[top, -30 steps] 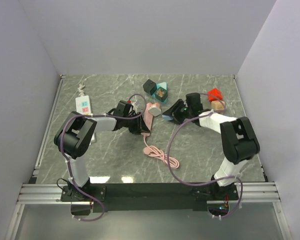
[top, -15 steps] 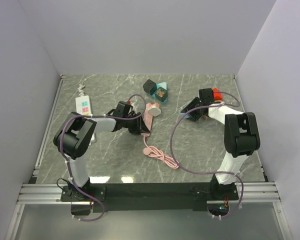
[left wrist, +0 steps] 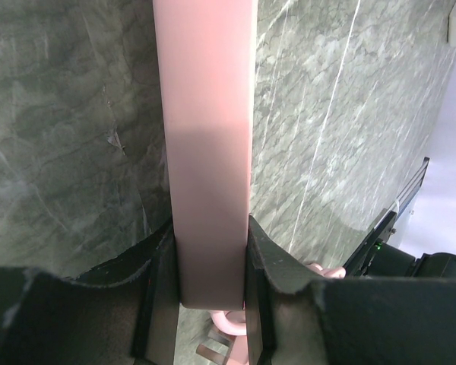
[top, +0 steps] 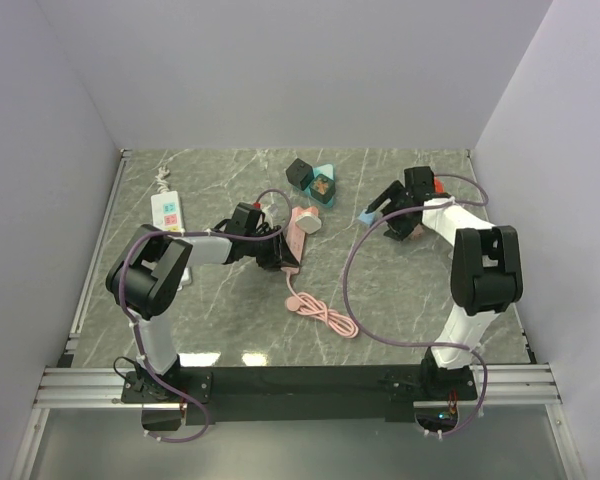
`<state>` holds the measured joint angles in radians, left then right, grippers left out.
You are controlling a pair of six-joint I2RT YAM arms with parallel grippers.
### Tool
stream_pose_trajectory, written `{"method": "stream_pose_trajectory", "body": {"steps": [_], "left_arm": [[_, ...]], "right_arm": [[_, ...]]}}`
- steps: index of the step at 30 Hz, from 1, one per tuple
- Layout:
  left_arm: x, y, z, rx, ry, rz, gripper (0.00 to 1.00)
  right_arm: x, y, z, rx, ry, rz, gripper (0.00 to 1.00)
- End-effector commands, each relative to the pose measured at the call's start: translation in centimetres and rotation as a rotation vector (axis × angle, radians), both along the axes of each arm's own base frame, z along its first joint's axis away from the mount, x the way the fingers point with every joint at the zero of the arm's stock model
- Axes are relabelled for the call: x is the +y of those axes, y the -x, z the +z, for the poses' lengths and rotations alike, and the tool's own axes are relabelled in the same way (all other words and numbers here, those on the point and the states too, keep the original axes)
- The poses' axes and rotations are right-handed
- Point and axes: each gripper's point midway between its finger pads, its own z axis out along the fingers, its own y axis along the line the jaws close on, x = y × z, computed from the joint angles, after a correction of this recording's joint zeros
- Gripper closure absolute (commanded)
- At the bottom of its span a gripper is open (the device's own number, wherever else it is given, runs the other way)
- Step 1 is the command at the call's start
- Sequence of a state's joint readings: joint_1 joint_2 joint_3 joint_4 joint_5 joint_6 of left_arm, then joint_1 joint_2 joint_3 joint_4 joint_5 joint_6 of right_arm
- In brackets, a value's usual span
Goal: Pull the plug off the socket
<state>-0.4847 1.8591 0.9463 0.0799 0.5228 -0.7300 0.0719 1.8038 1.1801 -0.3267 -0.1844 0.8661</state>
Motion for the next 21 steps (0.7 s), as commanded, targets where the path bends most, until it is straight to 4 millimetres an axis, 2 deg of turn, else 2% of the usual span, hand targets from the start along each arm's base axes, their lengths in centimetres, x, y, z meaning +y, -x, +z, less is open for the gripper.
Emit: {"method": "stream_pose_trajectory", "body": {"steps": [1, 6, 14, 21], "left_arm": [[1.4, 2.3, -1.8, 0.089, -0.07, 0.007, 0.99], [1.3, 2.2, -1.7, 0.089, -0.066, 0.006, 0.99], [1.2, 2.3, -1.9, 0.096, -0.067, 0.0, 0.99], [1.2, 2.3, -1.7, 0.088, -0.068, 0.001, 0.99]], "right_arm": [[-0.1, -1.0, 5.0, -0.107, 0.003, 0.019, 0.13], [1.1, -0.2, 7.1, -0.165, -0.022, 0.079, 0.11], [5.9, 1.4, 7.6, -0.209, -0.079, 0.27, 0.11], [10.0, 1.6, 8.7, -0.244, -0.102, 0.396, 0.11]]}}
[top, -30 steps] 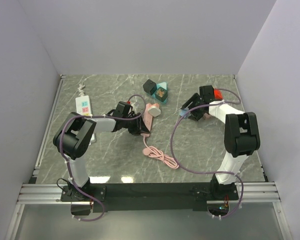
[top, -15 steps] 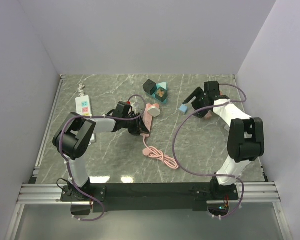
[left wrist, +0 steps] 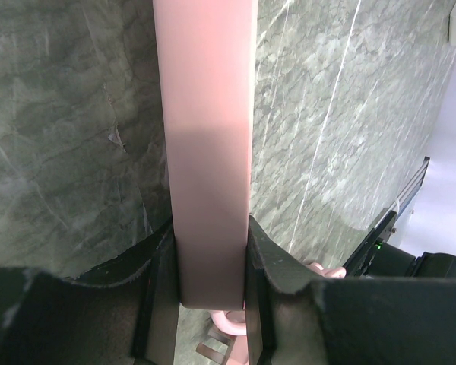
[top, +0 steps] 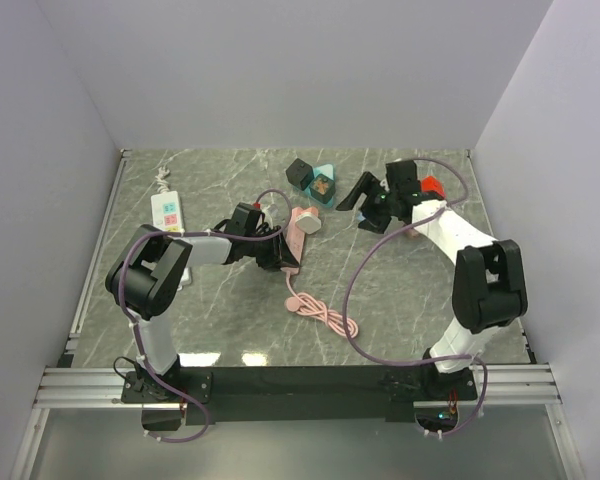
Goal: Pull the plug off the socket
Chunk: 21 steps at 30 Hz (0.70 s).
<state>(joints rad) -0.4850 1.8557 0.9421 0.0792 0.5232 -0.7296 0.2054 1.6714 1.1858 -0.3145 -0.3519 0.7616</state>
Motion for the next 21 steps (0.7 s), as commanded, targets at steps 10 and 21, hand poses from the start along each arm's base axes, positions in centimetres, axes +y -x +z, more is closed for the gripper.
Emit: {"method": "stream_pose_trajectory", "body": {"steps": [10, 21], "left_arm": [[0.9, 2.0, -1.7, 0.084, -0.062, -0.011, 0.99], [1.0, 2.0, -1.6, 0.079, -0.072, -0.014, 0.99]], "right_arm": [[6.1, -1.3, 0.1, -0.017, 0.037, 0.13, 0.11], [10.4, -2.0, -3.0, 0.04, -0.009, 0.172, 0.1]]}}
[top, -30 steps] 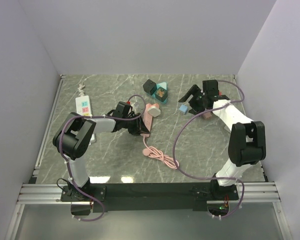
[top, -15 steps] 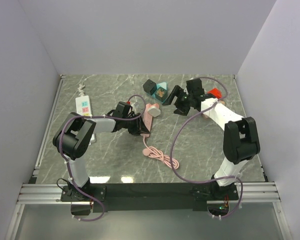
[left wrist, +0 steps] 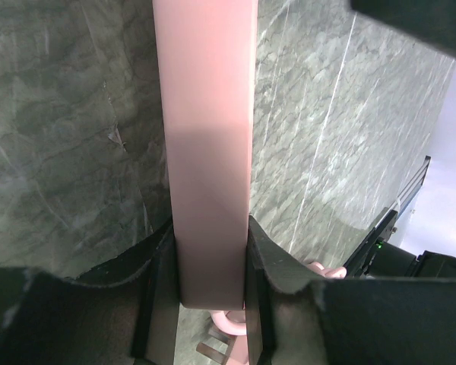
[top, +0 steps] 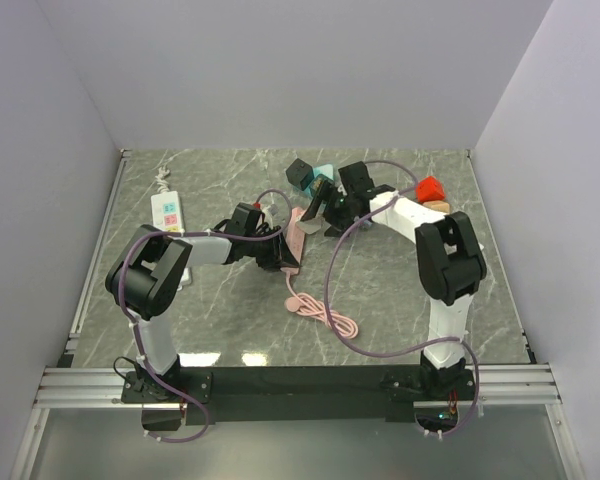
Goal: Pull the plug off the socket
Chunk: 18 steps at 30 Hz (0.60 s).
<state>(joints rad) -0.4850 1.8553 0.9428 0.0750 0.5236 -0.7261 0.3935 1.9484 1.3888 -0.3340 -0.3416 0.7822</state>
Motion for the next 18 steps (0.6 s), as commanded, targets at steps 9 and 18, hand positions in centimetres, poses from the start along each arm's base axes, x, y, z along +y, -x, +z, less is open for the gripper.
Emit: {"method": "stream_pose_trajectory", "body": {"steps": [9, 18], "left_arm": [[1.1, 2.2, -2.0, 0.088, -0.077, -0.014, 0.99], [1.3, 2.3, -2.4, 0.095, -0.094, -0.019, 0.99]], "right_arm": [[3.0, -1.5, 2.7, -0.022, -0.117, 0.007, 0.1], [1.0, 1.7, 3.2, -0.052, -0.018, 0.124, 0.11]]}}
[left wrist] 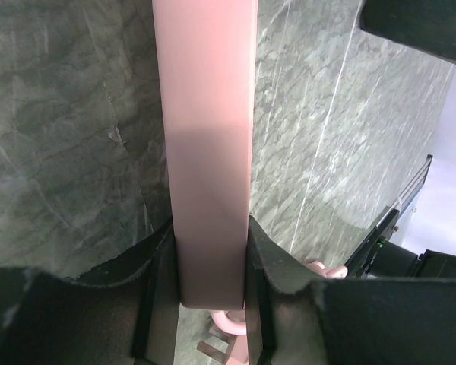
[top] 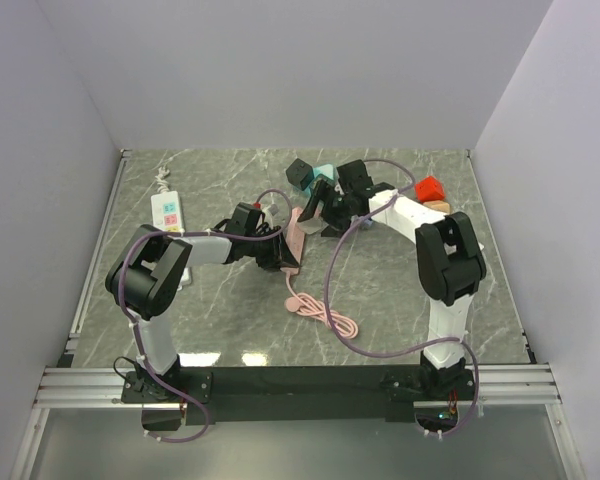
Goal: Pull the plug off the socket
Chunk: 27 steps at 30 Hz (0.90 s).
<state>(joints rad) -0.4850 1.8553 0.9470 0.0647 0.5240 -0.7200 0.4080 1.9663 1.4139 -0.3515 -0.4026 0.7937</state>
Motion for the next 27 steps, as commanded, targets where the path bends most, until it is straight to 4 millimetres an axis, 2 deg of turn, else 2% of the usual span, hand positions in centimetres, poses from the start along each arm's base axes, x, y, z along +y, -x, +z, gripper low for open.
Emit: {"method": "stream_pose_trajectory", "body": {"steps": [1, 3, 6, 14, 19, 25, 27], "left_arm": [[1.3, 2.4, -2.3, 0.094, -0.089, -0.019, 0.99], [1.2, 2.6, -2.3, 0.099, -0.084, -0.033, 0.99], [1.1, 2.9, -2.1, 0.107, -0.078, -0.057, 0.99], [1.2, 4.0, -1.8, 0.12, -0.071, -0.115, 0.99], [1.2, 4.5, -1.6, 0.128, -0.066, -0.139, 0.99], [1.1, 4.6, -1.6, 0.135, -0.062, -0.146, 0.99], [1.1, 4.6, -1.4, 0.134, -0.059, -0.146, 0.99]], "right_arm": [[-0.7, 1.2, 2.9, -0.092, 0.042, 0.102, 0.12], [-1.7, 1.4, 2.7, -0.121, 0.111, 0.151, 0.13], [-2.6, 1.3, 3.7, -0.198, 0.164, 0.209, 0.13], [-3.3, 0.5, 6.2, -0.363, 0.249, 0.368, 0.14], [-4.3, -0.3, 6.4, -0.4, 0.333, 0.404, 0.15], [-4.3, -0.3, 6.2, -0.394, 0.334, 0.399, 0.15], [-4.4, -0.4, 6.7, -0.413, 0.333, 0.391, 0.15]]}}
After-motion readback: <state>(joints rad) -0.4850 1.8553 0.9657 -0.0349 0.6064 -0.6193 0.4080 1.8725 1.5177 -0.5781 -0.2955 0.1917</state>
